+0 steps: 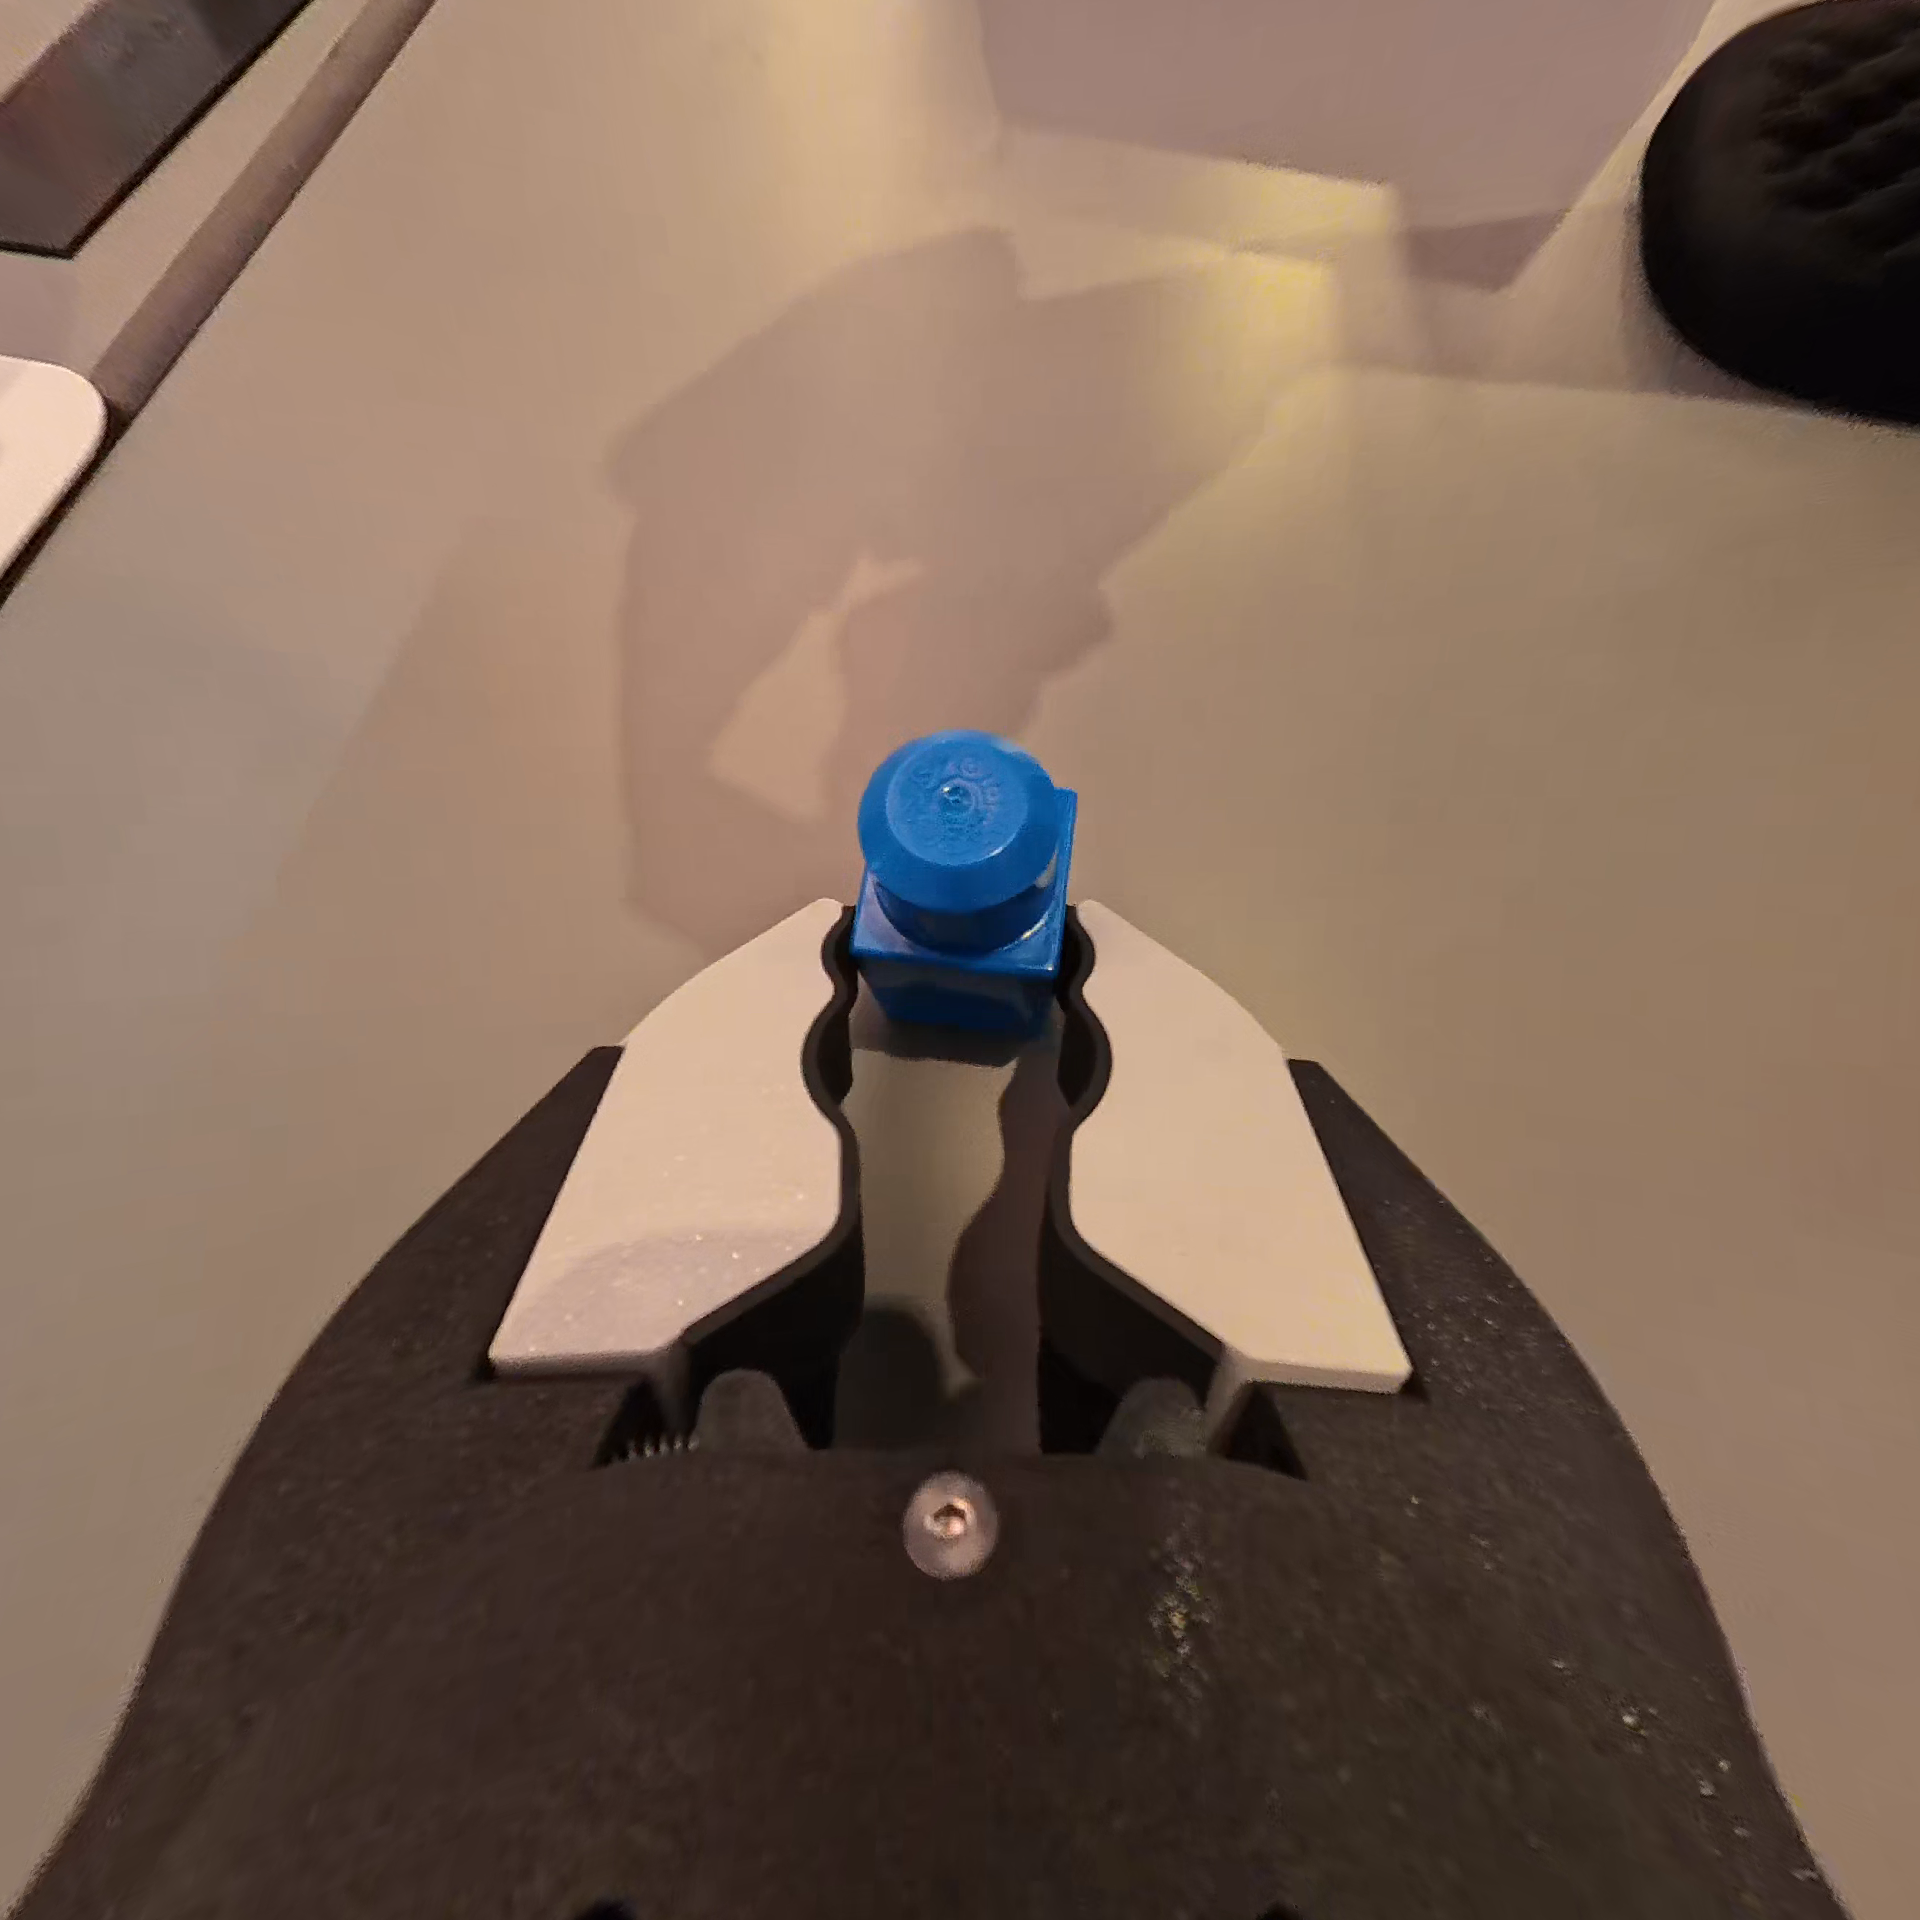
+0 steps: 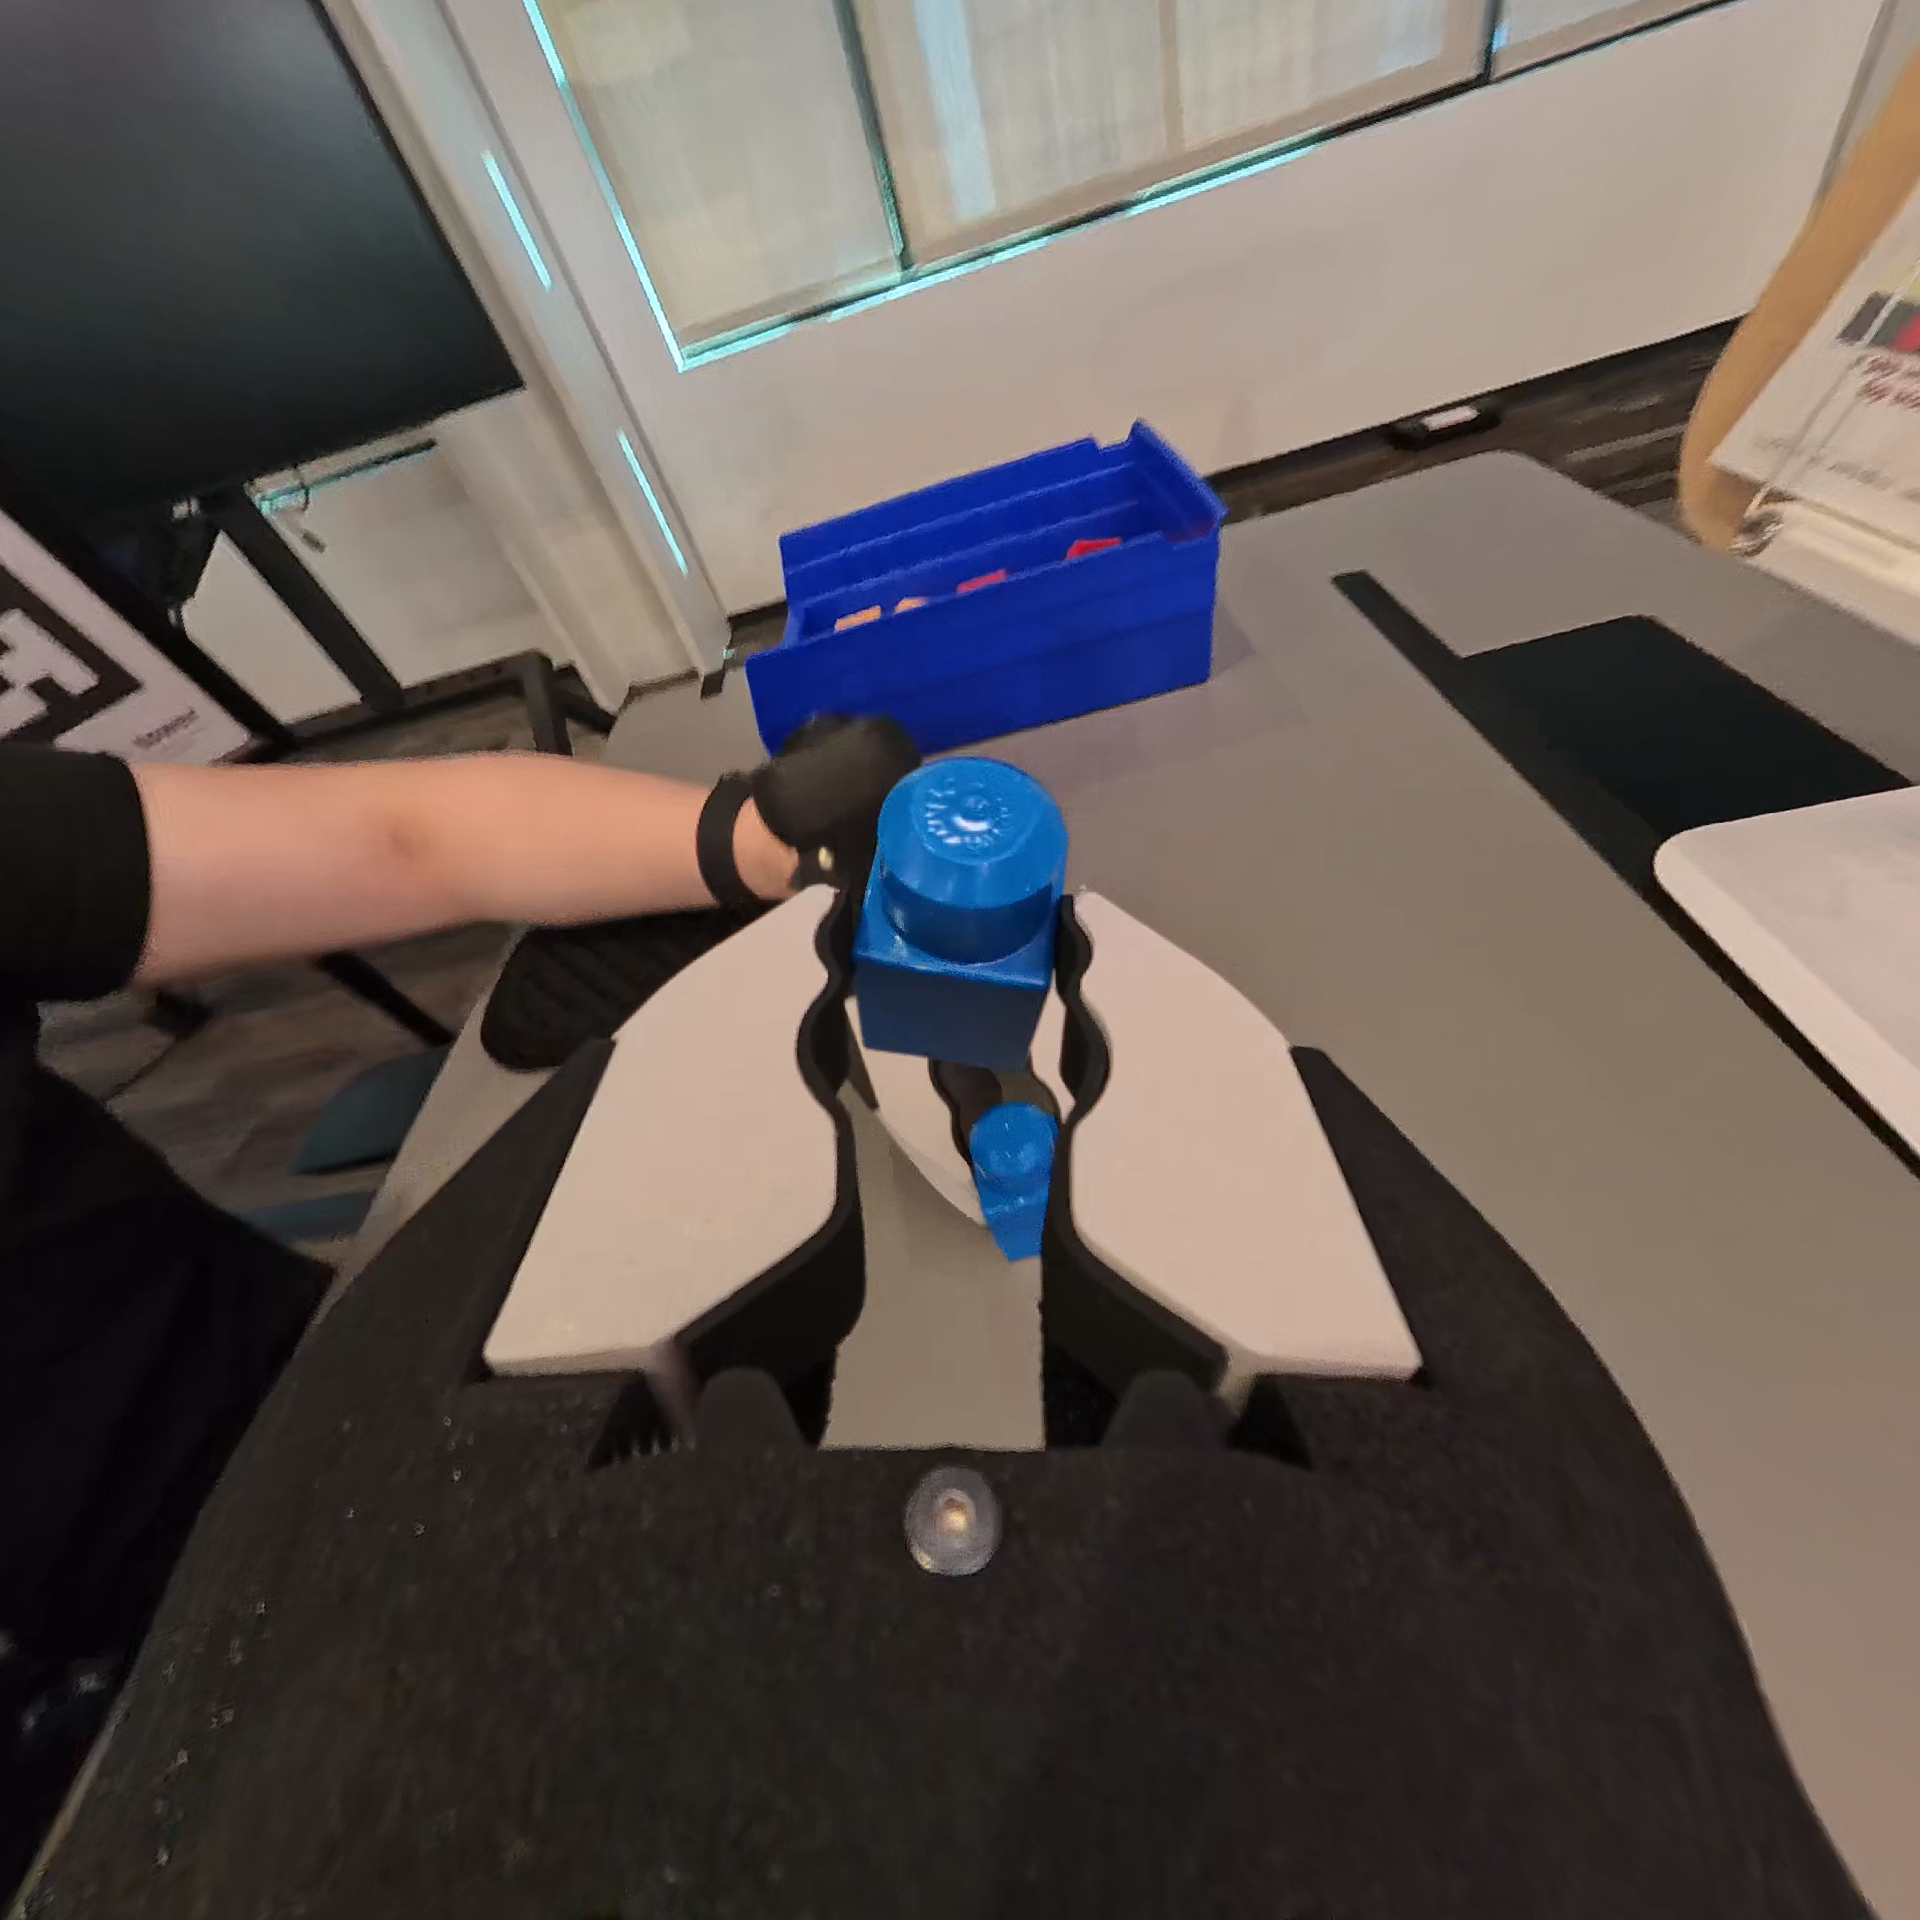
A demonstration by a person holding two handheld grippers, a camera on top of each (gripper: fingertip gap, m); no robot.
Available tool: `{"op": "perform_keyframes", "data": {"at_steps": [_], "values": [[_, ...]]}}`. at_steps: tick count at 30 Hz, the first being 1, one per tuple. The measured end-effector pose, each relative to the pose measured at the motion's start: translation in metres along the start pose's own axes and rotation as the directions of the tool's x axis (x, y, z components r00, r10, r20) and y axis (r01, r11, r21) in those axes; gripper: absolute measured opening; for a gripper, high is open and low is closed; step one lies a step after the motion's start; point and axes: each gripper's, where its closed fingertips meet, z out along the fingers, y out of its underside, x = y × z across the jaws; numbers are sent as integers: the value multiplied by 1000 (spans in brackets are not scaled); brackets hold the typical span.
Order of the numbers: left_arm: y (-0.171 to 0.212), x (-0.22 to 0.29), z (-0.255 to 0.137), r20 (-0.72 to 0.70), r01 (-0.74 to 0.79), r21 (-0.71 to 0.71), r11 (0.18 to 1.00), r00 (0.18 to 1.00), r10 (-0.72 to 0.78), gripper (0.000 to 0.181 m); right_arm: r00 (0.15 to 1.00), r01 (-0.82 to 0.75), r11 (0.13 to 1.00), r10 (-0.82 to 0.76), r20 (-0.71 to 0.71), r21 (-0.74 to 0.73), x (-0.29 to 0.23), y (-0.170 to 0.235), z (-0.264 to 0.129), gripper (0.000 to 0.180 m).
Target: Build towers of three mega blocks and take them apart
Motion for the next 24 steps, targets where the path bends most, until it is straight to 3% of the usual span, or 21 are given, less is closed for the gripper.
{"op": "perform_keyframes", "data": {"at_steps": [6,17,24], "values": [[-44,23,-23,-222,161,55,986,964,-145,36,990,82,993,-72,119,-83,-19,17,8,36],[-75,36,-53,-179,92,-2,996,980,-91,36,984,153,956,-125,125,-251,-38,29,25,36],[-69,47,-62,-171,35,-120,992,984,-55,36,980,184,924,-144,140,-336,-50,36,29,36]]}}
